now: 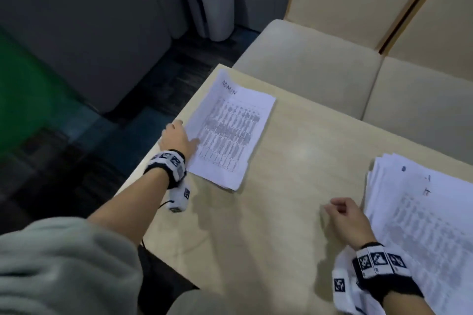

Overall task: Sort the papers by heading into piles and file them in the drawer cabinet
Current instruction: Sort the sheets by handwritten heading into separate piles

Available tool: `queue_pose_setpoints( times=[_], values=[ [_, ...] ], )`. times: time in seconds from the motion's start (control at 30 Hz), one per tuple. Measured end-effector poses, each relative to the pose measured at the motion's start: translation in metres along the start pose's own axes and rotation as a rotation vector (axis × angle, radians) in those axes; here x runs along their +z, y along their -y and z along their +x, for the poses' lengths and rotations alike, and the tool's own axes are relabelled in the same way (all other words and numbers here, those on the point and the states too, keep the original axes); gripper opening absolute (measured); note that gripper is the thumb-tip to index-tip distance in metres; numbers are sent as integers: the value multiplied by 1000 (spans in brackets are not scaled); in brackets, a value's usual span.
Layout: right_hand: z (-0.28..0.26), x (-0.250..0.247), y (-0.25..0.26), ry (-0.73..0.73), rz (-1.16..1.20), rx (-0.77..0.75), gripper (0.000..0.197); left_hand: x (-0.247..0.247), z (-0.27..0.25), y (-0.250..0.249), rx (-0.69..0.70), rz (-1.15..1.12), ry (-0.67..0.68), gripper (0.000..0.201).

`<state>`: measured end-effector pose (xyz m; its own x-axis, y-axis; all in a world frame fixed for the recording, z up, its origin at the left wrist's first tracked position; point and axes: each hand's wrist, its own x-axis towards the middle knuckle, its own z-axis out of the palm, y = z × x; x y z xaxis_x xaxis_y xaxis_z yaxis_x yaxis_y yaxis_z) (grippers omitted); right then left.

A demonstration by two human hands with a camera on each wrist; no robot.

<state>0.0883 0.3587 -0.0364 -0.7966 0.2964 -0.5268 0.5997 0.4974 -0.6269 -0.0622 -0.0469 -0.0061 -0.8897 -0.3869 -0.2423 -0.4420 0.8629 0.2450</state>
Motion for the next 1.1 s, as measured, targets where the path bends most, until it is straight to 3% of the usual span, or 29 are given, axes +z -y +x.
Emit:
queue_pose_setpoints(
  times=[0.07, 0.1, 0.17, 0.2, 0.33, 0.43, 0.53, 0.67, 0.8, 0.93, 1.03, 1.1],
  values=[
    [1, 12, 0, -79, -69, -3, 19, 6, 2, 3, 165, 125, -101, 48],
    [2, 16, 0, -106, -100, -11, 18, 14, -1, 4, 293, 154, -72, 43],
    [3, 21, 2, -115, -155, -1, 15, 35, -12, 9, 506, 217, 111, 48],
    [5, 21, 2, -110, -165, 14, 14, 44, -17, 11, 539, 244, 206, 55],
    [11, 16, 11, -89, -113, 74, 7, 50, 9, -3, 507, 273, 270, 65],
    [4, 7, 25, -118, -23, -3, 8, 38, 44, -23, 486, 247, 282, 65],
    [-6, -9, 32, -238, 21, -84, 5, 35, 70, -38, 499, 258, 298, 65],
    [-11, -44, 16, -447, 59, -67, 7, 32, 69, -61, 490, 202, 257, 62],
    [-23, -83, -19, -565, 4, 116, 10, 45, 9, -106, 638, -38, 150, 58],
    [-34, -120, -57, -473, -143, 394, 41, 67, -84, -163, 794, -275, 314, 43],
    [-40, -138, -84, -450, -229, 462, 62, 87, -151, -204, 849, -326, 460, 22],
    [-43, -148, -98, -453, -247, 481, 71, 104, -192, -226, 847, -325, 524, 19]
  ],
)
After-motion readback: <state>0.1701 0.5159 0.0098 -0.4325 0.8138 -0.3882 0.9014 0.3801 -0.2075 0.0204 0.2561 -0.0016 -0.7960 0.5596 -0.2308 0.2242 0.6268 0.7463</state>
